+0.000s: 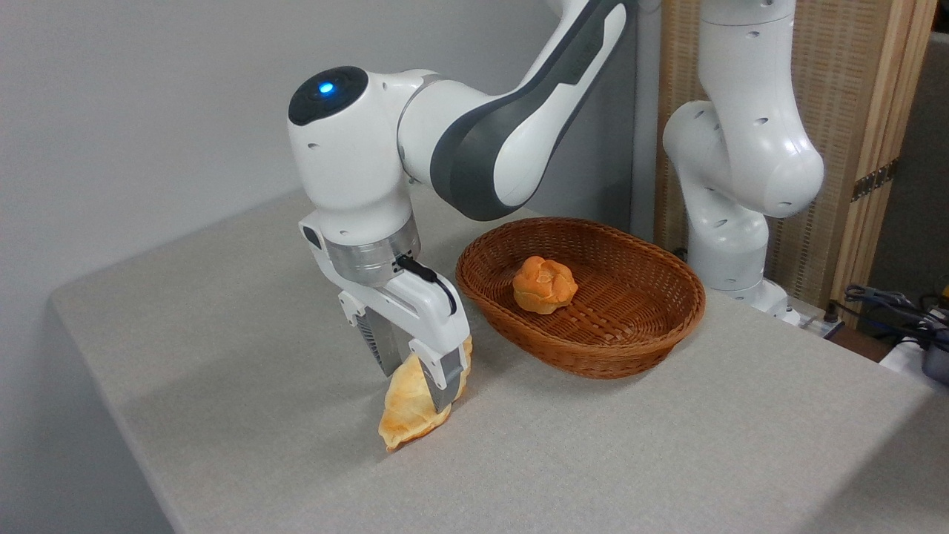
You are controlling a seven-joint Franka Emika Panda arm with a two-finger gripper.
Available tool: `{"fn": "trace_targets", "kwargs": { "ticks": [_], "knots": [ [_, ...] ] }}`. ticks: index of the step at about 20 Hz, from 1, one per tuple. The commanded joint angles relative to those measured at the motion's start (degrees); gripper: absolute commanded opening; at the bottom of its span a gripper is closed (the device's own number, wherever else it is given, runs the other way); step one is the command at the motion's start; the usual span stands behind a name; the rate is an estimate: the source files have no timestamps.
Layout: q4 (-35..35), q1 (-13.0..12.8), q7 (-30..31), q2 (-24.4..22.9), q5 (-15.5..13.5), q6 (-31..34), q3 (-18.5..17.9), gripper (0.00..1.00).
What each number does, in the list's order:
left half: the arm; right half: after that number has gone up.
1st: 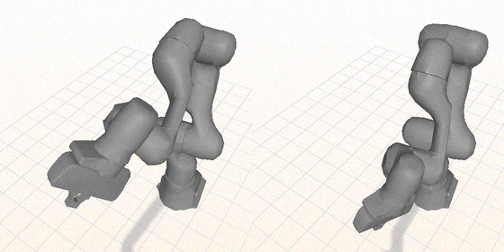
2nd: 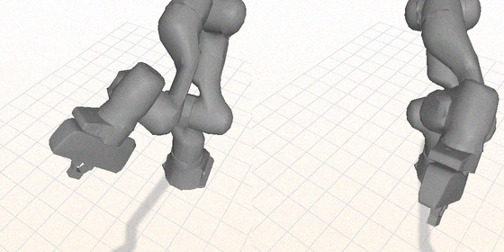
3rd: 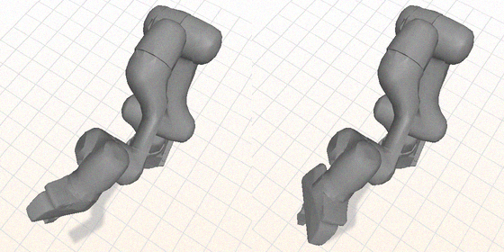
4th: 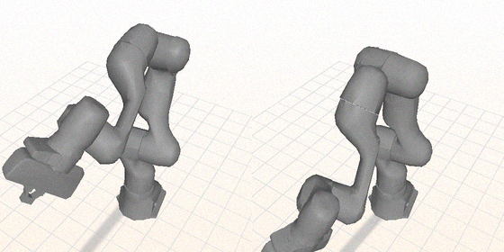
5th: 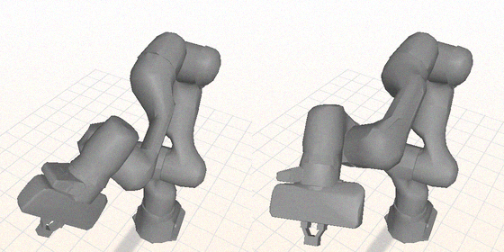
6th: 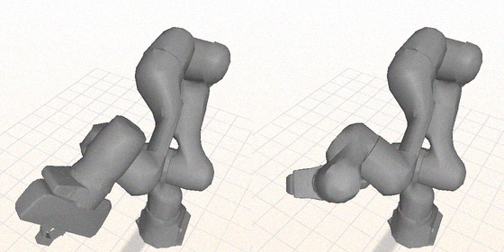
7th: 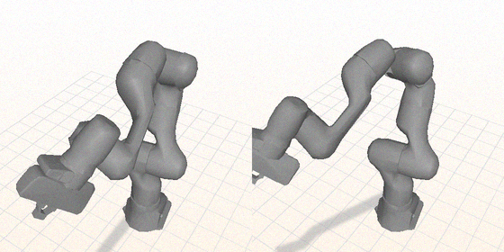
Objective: Put bread into the basket
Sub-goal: 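Close the gripper on the end of the bread roll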
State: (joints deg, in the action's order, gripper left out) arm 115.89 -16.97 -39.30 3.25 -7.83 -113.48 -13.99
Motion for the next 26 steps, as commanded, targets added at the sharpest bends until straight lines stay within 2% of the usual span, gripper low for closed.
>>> {"fn": "trace_targets", "kwargs": {
  "ticks": [1, 4, 5, 6, 26],
  "knots": [
    [0.04, -0.25, -0.25, 0.71, 5.17, -1.13, -0.25, 0.9],
    [0.04, -0.25, -1.4, 0.71, 5.45, -1.13, -0.25, 0.52],
    [0.03, -0.25, -1.48, 0.71, 5.45, -1.13, -0.25, 0.43],
    [0.12, -0.25, -1.57, 0.71, 5.45, -1.13, -0.25, 0.38],
    [-0.32, -0.34, -1.75, -0.17, 5.37, -0.16, -0.25, 0.38]
  ]
}}
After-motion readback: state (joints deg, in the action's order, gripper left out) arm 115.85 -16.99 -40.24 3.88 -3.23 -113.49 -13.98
